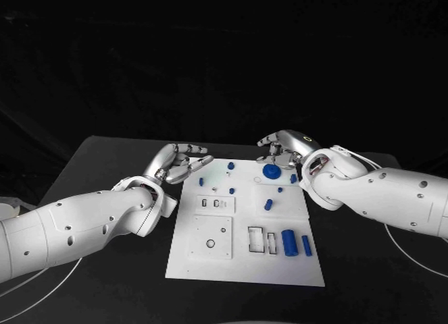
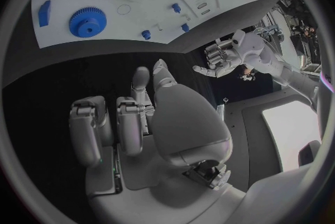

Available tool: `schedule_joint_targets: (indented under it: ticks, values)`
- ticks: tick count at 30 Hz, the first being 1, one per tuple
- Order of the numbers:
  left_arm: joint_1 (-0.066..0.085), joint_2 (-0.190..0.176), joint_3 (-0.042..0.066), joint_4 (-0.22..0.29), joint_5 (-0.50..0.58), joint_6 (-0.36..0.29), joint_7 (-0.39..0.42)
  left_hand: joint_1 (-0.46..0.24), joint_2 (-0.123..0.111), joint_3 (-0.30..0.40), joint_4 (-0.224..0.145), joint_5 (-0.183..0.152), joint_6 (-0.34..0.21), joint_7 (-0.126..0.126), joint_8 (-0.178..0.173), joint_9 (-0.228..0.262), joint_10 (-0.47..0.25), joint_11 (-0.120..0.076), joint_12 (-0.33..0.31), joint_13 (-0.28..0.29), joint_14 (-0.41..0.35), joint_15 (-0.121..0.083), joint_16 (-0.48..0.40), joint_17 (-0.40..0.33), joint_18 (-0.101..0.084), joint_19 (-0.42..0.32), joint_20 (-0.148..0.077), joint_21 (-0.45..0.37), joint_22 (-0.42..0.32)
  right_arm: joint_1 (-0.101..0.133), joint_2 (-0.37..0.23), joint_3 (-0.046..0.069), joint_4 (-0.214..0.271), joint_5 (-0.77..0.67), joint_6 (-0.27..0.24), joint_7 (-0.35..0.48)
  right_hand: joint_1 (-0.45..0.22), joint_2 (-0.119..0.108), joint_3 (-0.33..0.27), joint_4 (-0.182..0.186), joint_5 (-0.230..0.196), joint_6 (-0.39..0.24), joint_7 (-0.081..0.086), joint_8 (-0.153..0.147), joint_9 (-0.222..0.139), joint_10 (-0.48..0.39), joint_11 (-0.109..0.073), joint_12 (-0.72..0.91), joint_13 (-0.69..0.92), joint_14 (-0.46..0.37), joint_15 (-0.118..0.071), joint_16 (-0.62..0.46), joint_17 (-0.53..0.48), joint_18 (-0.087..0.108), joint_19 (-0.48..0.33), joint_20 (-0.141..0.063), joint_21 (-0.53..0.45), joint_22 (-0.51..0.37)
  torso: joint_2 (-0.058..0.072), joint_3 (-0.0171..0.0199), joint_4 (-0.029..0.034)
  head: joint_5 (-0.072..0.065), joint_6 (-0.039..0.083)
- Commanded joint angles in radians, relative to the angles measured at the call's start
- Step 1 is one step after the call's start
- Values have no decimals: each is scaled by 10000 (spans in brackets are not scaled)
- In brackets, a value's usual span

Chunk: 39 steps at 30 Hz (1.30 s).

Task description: Assemble the parts on the task board

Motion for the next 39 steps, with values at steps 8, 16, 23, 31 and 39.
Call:
schedule_joint_targets:
  ticks: [8, 16, 23, 31, 39]
  values:
    - [-21, 13, -12, -52, -33, 117, 181, 91, 31, -61, -8, -26, 72, -3, -71, -16, 1039, -59, 25, 2634, 1057, -48, 25, 2633, -74, 1033, 50, 24, 2634, 47, -480, -41, 188, 2342, 38, 693, -855, -503, -312, 130, 72, 60, 49, 183, 279, 5372, 159, 6839, 7419, 1042, 250, 41, 2630, -68, 1049, 40, 45, 2630, -20, 16, -23, -177, 52]
    - [-27, 38, -13, -62, -33, 137, 187, 91, 31, -61, -8, -26, 72, -3, -71, -16, 1039, -59, 25, 2634, 1057, -48, 25, 2633, -74, 1033, 50, 24, 2634, -26, -512, -59, -219, 2239, 130, 583, -1499, -1023, 257, 484, 310, 636, -35, 401, 514, 5372, 100, 6839, 7419, 1042, 247, 41, 2630, -68, 1049, 62, 45, 2630, -21, -1, -43, -403, 77]
    - [-28, 42, -13, -62, -33, 154, 195, 91, 31, -61, -8, -26, 72, -3, -71, -16, 1039, -59, 25, 2634, 1057, -48, 25, 2633, -74, 1033, 50, 24, 2634, -243, -284, -62, -882, 1888, 250, 424, -1288, -1117, 706, 321, 570, 807, 73, 360, 575, 5372, 245, 6839, 7419, 1042, 262, 41, 2630, -68, 1049, 49, 45, 2630, -11, 12, -31, -525, 89]
    - [-29, 26, -12, -53, -33, 167, 206, 115, 40, -63, -8, -19, 71, -3, -77, -16, 1039, -60, 25, 2634, 1057, -49, 25, 2633, -74, 1033, 49, 24, 2634, -500, 176, -61, -1700, 948, 415, 286, -1026, -992, 975, 59, 603, 883, 183, 286, 581, 5372, 422, 6839, 7419, 1042, 385, 41, 2630, -68, 1049, 148, 45, 2630, -9, 16, -24, -567, 86]
    - [-29, 14, -12, -61, -33, 175, 208, 115, 40, -63, -8, -19, 71, -3, -77, -16, 1039, -60, 25, 2634, 1057, -49, 25, 2633, -74, 1033, 49, 24, 2634, -617, 437, -58, -2169, 568, 681, 41, -939, -994, 1056, -102, 544, 614, 240, 39, 479, 5372, 473, 6839, 7419, 1042, 426, 41, 2630, -68, 1049, 209, 45, 2630, -27, 6, -31, -562, 29]
